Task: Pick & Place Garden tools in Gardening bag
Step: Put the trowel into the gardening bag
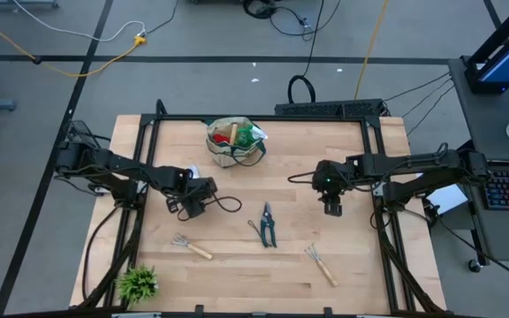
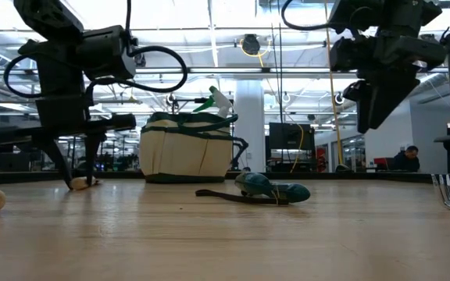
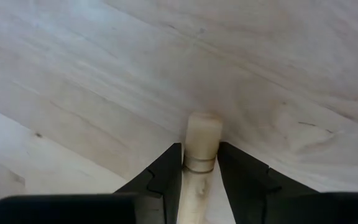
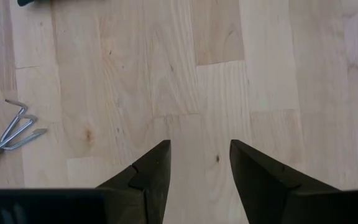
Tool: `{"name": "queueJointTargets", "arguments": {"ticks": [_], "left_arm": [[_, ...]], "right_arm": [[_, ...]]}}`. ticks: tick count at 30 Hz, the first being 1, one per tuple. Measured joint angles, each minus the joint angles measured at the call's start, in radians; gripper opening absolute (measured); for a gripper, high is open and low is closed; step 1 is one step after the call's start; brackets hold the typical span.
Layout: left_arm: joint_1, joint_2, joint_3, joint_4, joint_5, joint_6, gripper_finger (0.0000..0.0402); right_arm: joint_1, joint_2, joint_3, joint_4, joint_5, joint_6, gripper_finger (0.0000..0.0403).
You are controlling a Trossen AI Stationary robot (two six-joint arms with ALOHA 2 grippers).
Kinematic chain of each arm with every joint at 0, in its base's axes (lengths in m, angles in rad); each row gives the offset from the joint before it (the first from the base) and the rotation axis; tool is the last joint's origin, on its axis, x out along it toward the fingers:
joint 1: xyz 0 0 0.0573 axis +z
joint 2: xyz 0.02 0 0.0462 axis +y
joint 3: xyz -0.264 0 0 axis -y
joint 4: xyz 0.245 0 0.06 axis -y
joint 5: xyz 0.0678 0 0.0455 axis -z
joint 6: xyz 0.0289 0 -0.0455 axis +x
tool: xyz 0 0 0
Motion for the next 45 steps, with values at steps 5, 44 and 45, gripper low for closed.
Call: {"name": "queueJointTargets", "arguments": {"ticks": [5, 44, 45], "left_arm": [[0.001, 0.0, -0.002, 0.024, -0.007, -0.06, 0.007], [0.094, 0.005, 0.375, 0.584, 0.679, -1.015, 0.0058], [0.097, 0.004, 0.375, 0.628, 0.68, -1.039, 0.0058]], "right_arm": [[0.0, 0.0, 0.0, 0.022, 0.0, 0.0, 0.0155], [0.0, 0.0, 0.0, 0.032, 0.0, 0.0, 0.0155], [0.0, 0.0, 0.0, 0.032, 0.0, 0.0, 0.0155]]}}
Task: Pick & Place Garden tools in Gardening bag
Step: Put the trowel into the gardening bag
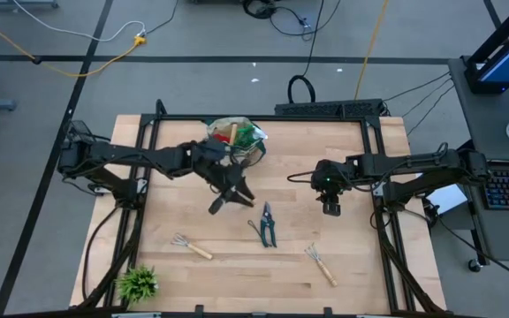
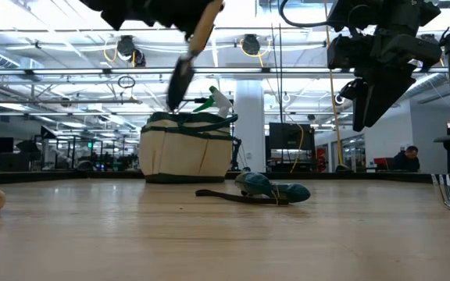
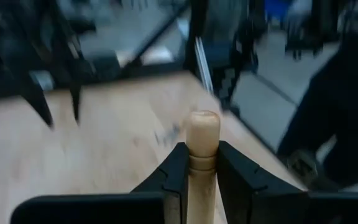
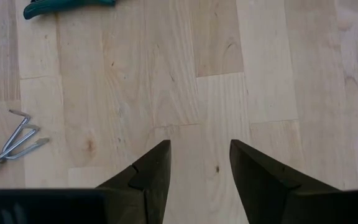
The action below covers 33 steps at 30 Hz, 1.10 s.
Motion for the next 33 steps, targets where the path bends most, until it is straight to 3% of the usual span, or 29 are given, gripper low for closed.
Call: {"name": "queueJointTargets", "arguments": {"ticks": [7, 15, 22, 27, 33], "left_arm": [[0.01, 0.0, 0.0, 0.305, -0.051, -0.141, 0.0058], [0.01, 0.0, 0.0, 0.635, -0.363, -0.197, 0.0058], [-0.003, -0.015, 0.0, 0.758, -0.734, -0.143, 0.0058], [-0.039, -0.038, -0.001, 0.754, -1.134, 0.016, 0.0058], [-0.07, -0.06, 0.0, 0.761, -1.541, 0.269, 0.0058]], "right_arm": [[0.0, 0.0, 0.0, 0.0, 0.0, 0.0, 0.0155], [0.0, 0.0, 0.0, 0.0, 0.0, 0.0, 0.0155], [0.0, 0.0, 0.0, 0.0, 0.0, 0.0, 0.0155], [0.0, 0.0, 0.0, 0.0, 0.0, 0.0, 0.0155], [0.0, 0.0, 0.0, 0.0, 0.002, 0.0, 0.0155]]}}
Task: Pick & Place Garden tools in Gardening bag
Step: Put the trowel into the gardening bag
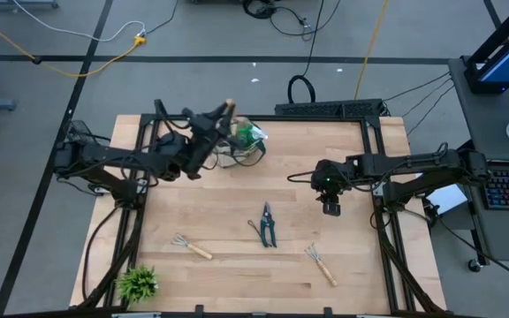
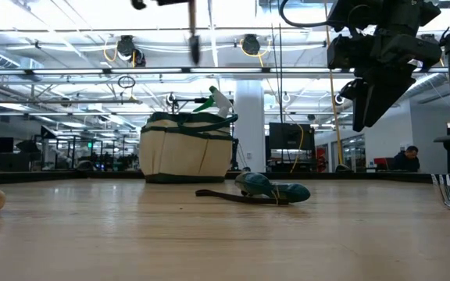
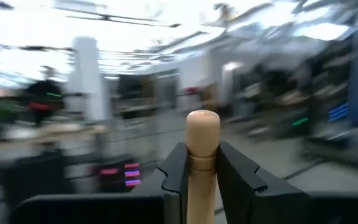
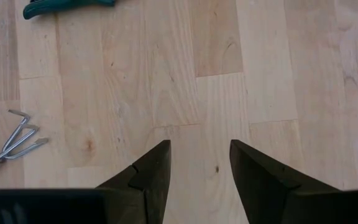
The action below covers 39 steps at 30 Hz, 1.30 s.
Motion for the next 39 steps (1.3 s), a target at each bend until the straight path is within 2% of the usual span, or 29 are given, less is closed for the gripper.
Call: {"name": "queueJointTargets", "arguments": {"ticks": [3, 6, 12, 17, 20, 26, 29, 39], "left_arm": [[-0.009, -0.002, 0.0, 0.0, -0.172, 0.154, 0.0058], [-0.008, -0.001, 0.0, -0.006, -0.307, 0.217, 0.0058], [0.01, -0.001, 0.0, -0.021, -0.35, 0.163, 0.0058], [0.029, -0.001, 0.0, -0.02, -0.346, 0.123, 0.0058], [0.059, 0.007, 0.0, -0.036, -0.287, 0.059, 0.0058], [0.185, 0.048, -0.001, -0.233, -0.23, -0.188, 0.0058], [0.224, 0.071, 0.001, -0.276, -0.186, -0.268, 0.0058], [0.259, 0.161, 0.0, -0.434, -0.099, -0.442, 0.0058]], "right_arm": [[0.0, 0.0, 0.0, 0.0, 0.001, 0.0, 0.0155], [0.0, 0.0, 0.0, 0.0, 0.001, 0.0, 0.0155], [0.0, 0.0, 0.0, 0.0, 0.002, 0.0, 0.0155], [0.0, 0.0, 0.0, 0.0, 0.002, 0.0, 0.0155], [0.0, 0.0, 0.0, 0.001, 0.002, 0.0, 0.0155], [0.0, 0.0, 0.0, 0.001, 0.002, 0.0, 0.0155], [0.0, 0.0, 0.0, 0.002, 0.002, 0.0, 0.0155], [0.0, 0.0, 0.0, 0.005, 0.002, 0.034, 0.0155]]}}
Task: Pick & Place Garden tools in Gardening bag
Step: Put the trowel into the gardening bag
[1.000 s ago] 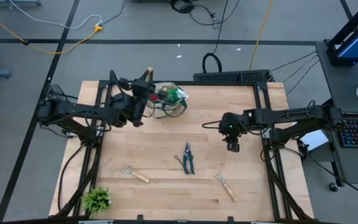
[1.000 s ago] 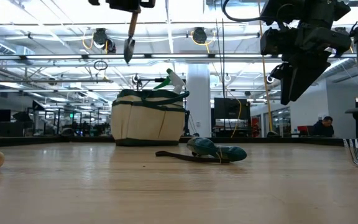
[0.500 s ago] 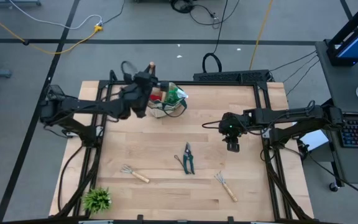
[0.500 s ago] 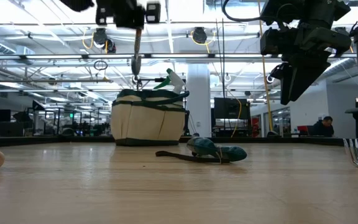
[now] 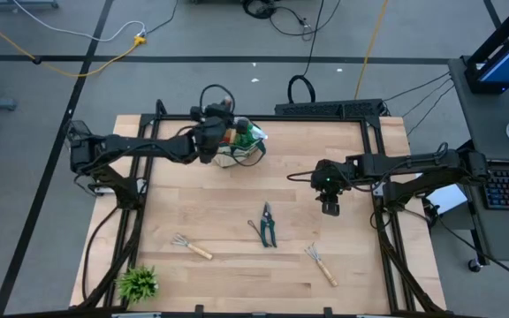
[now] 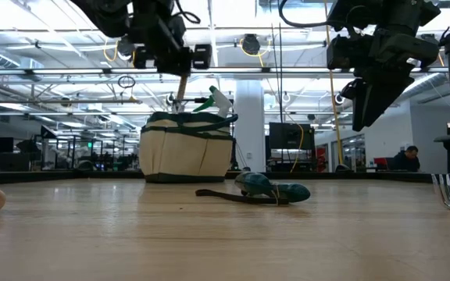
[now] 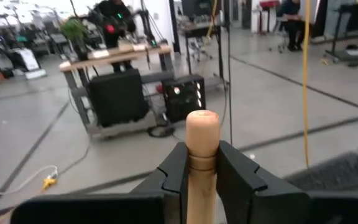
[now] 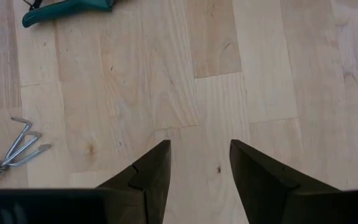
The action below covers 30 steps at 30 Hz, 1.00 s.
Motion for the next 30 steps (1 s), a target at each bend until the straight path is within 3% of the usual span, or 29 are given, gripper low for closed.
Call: {"name": "queueJointTargets", "arguments": {"ticks": [11, 24, 30], "left_arm": [[-0.005, 0.025, 0.0, -0.24, 0.042, -0.15, 0.0058], [-0.005, 0.024, 0.0, -0.268, 0.153, -0.147, 0.0059], [-0.005, 0.024, 0.0, -0.267, 0.157, -0.154, 0.0106]], "right_arm": [[0.0, 0.0, 0.0, 0.0, 0.0, 0.019, 0.0155], [0.0, 0.0, 0.0, 0.0, 0.0, 0.019, 0.0155], [0.0, 0.0, 0.0, 0.0, 0.0, 0.019, 0.0155]]}}
